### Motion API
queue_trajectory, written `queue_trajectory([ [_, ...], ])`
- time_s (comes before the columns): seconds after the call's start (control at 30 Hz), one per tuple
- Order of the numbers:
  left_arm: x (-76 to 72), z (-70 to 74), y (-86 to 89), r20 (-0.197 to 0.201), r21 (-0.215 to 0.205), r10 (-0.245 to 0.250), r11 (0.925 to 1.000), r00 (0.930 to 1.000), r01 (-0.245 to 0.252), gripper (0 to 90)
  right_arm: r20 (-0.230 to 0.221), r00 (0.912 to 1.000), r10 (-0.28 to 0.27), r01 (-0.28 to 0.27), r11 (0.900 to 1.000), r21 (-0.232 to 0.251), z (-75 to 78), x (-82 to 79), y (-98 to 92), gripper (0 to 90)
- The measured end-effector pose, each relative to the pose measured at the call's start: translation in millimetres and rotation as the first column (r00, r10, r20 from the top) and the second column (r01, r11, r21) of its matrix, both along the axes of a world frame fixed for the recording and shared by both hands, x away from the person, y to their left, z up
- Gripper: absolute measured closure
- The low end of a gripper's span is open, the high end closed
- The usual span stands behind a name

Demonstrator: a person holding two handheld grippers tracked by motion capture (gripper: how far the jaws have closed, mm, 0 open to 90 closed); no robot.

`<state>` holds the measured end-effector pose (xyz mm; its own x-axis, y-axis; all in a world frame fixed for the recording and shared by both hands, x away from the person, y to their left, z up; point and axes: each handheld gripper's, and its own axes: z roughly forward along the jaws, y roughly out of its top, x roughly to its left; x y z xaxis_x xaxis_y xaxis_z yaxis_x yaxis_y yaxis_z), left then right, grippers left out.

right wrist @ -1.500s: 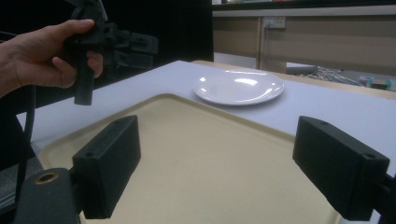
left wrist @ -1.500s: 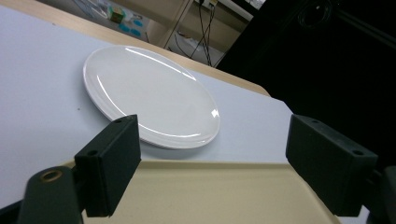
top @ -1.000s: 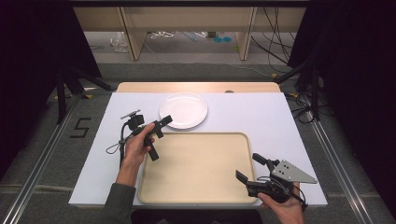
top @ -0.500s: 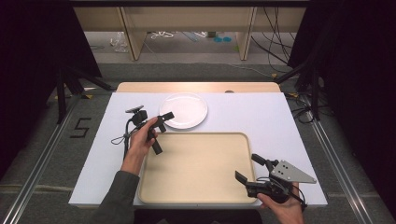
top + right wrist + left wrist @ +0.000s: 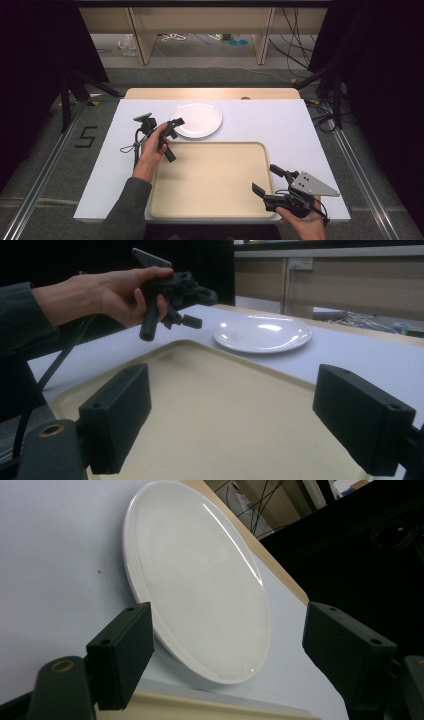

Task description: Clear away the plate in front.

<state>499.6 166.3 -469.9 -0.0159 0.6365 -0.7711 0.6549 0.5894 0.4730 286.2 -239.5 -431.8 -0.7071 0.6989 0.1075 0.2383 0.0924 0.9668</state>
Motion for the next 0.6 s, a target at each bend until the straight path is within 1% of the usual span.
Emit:
queue_trajectory([
  [0.03,0.9,-1.8,-1.0,-0.007,-0.022,0.010,0.9997,0.9999,-0.010,20.3,0.010,1.0000,0.000,0.000,1.000,0.016,-1.5,0.9,1.8,16.6],
  [0.1,2.5,-3.3,-2.0,-0.012,-0.013,0.014,0.9998,0.9998,-0.014,20.3,0.011,0.9999,0.000,-0.001,1.000,0.014,-1.4,0.9,1.7,16.5],
  [0.13,4.0,-4.3,-1.8,-0.026,-0.015,0.018,0.9997,0.9995,-0.018,20.3,0.011,0.9999,0.001,-0.001,1.000,0.014,-1.3,0.8,1.7,16.6],
  [0.17,4.5,-5.0,-1.9,-0.028,-0.020,0.025,0.9995,0.9993,-0.026,20.3,0.014,0.9999,-0.001,0.001,1.000,0.009,-1.2,1.0,1.0,16.6],
  [0.2,5.0,-5.6,-2.3,-0.029,-0.016,0.027,0.9995,0.9992,-0.028,20.4,0.003,1.0000,-0.004,0.004,1.000,-0.007,-0.5,0.4,-0.5,16.5],
  [0.23,5.1,-5.8,-2.5,-0.030,-0.017,0.024,0.9996,0.9993,-0.024,20.4,0.003,1.0000,-0.004,0.004,1.000,-0.007,-0.5,0.4,-0.5,16.5],
  [0.27,4.8,-5.7,-3.2,-0.033,-0.022,0.021,0.9995,0.9992,-0.021,20.4,0.000,1.0000,0.000,0.000,1.000,-0.010,-0.2,0.3,-0.9,16.6],
  [0.3,4.8,-4.9,-3.9,-0.033,-0.035,0.020,0.9992,0.9992,-0.022,20.4,0.001,1.0000,0.004,-0.004,1.000,0.001,-0.5,0.4,-0.3,16.6],
  [0.33,4.5,-3.0,-4.3,-0.032,-0.040,0.018,0.9990,0.9993,-0.019,20.4,0.001,1.0000,0.004,-0.004,1.000,0.001,-0.5,0.4,-0.2,16.5],
  [0.37,4.9,-1.3,-4.9,-0.027,-0.039,0.030,0.9988,0.9992,-0.031,20.4,0.001,1.0000,0.005,-0.005,1.000,-0.003,-0.3,0.3,-0.6,16.6],
  [0.4,5.3,0.4,-4.6,-0.024,-0.030,0.033,0.9990,0.9992,-0.033,20.4,0.000,1.0000,0.004,-0.004,1.000,-0.011,-0.2,0.1,-0.9,16.6],
  [0.43,6.2,1.4,-5.0,-0.021,-0.030,0.036,0.9989,0.9991,-0.036,20.4,-0.004,1.0000,0.008,-0.008,1.000,-0.005,-0.4,0.1,-0.1,16.7],
  [0.47,6.9,2.1,-4.7,-0.027,-0.027,0.033,0.9991,0.9991,-0.033,20.4,-0.002,0.9999,0.010,-0.010,1.000,-0.009,-0.2,0.0,-0.2,16.7],
  [0.5,7.3,2.1,-4.5,-0.030,-0.025,0.039,0.9989,0.9988,-0.040,20.3,0.010,0.9997,0.021,-0.021,1.000,0.015,-1.0,0.8,1.0,16.8],
  [0.53,8.0,1.1,-4.7,-0.030,-0.014,0.046,0.9988,0.9985,-0.046,20.4,0.011,0.9997,0.021,-0.021,1.000,0.014,-1.1,0.9,1.0,16.8],
  [0.57,8.4,-0.3,-4.4,-0.038,0.004,0.046,0.9990,0.9982,-0.046,20.4,0.010,0.9997,0.021,-0.021,1.000,0.015,-1.0,0.9,1.0,16.8],
  [0.6,9.0,-2.2,-3.8,-0.050,0.000,0.045,0.9990,0.9978,-0.045,20.3,0.009,0.9998,0.019,-0.019,1.000,0.015,-1.0,0.8,0.8,16.8],
])
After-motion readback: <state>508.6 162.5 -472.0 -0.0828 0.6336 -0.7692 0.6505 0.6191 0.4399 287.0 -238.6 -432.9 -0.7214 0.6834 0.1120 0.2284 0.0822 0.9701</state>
